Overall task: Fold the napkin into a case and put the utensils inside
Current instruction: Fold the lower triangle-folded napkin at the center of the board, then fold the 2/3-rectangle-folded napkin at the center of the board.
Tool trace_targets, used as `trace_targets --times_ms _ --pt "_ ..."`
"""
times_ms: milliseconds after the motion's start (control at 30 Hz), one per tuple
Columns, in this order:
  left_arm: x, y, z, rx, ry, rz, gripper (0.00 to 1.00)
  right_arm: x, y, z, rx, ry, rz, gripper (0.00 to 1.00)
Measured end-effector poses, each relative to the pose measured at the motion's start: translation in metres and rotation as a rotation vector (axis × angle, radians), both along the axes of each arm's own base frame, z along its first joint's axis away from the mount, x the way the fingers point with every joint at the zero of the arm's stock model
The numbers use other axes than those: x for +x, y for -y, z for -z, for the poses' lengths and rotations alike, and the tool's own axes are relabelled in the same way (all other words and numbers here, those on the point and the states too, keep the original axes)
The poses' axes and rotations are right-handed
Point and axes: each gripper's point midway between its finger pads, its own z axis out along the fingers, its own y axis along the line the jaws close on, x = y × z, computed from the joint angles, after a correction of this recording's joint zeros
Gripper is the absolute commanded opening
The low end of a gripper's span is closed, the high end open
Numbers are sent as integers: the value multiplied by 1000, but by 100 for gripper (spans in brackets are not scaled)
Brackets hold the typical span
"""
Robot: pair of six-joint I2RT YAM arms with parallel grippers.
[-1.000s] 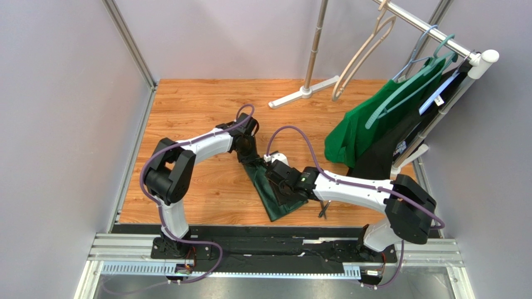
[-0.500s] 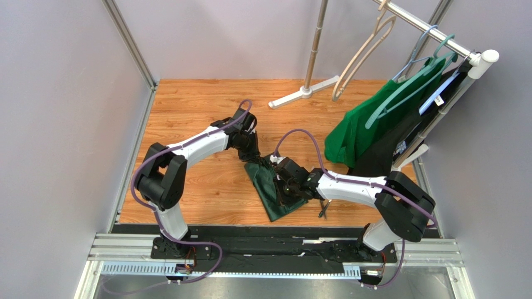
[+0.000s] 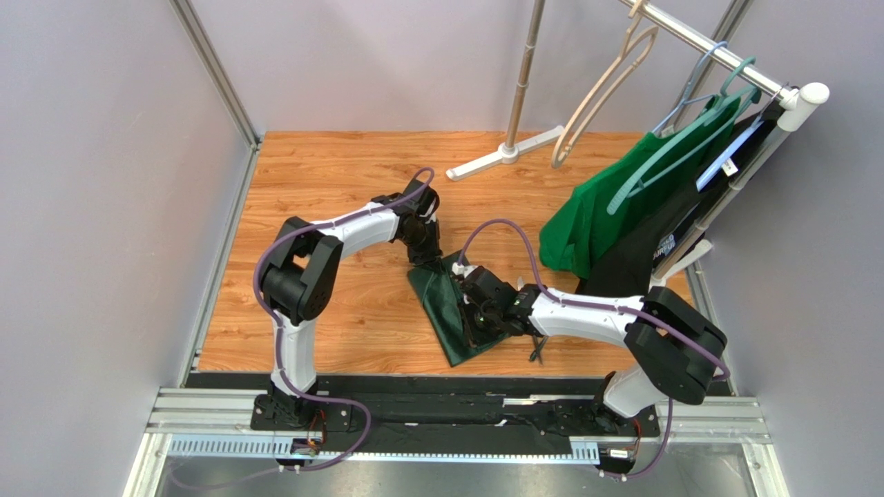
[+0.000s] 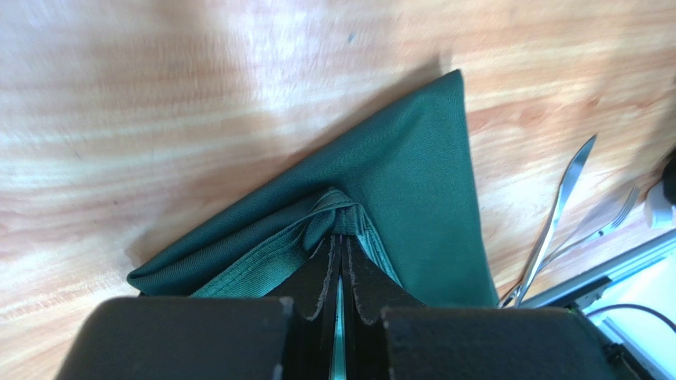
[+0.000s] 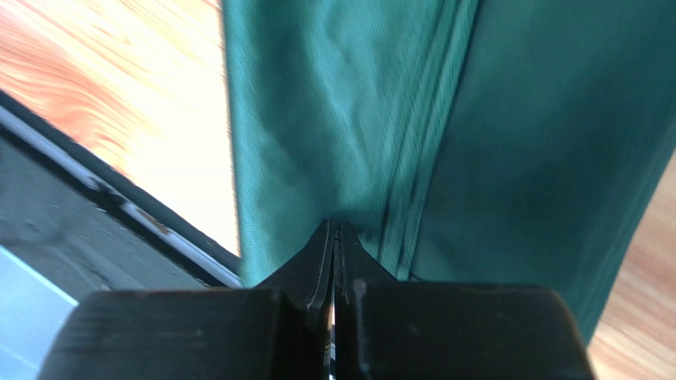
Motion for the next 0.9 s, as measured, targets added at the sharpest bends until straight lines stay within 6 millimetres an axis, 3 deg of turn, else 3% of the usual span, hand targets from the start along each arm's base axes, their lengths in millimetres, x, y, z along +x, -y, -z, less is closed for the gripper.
trace_targets --times_ms 300,467,533,667,700,767,800,900 --pt "19 2 7 9 31 4 6 -3 17 4 -39 15 23 0" --pt "18 -2 4 30 45 27 25 -1 22 4 -55 21 32 0" --pt "15 -3 -4 27 58 40 29 1 24 2 -59 21 37 2" --pt "0 -4 -50 -32 122 58 26 18 35 -9 -46 38 87 21" --pt "-5 -3 -65 -60 145 67 23 23 38 -13 -41 45 101 41" --pt "-16 0 -88 -112 185 83 16 34 46 -25 -33 66 129 53" --pt "-23 2 -95 -135 195 91 14 42 50 -31 -25 82 140 60" --pt "-45 14 -90 -180 171 126 8 61 63 -45 8 115 182 67"
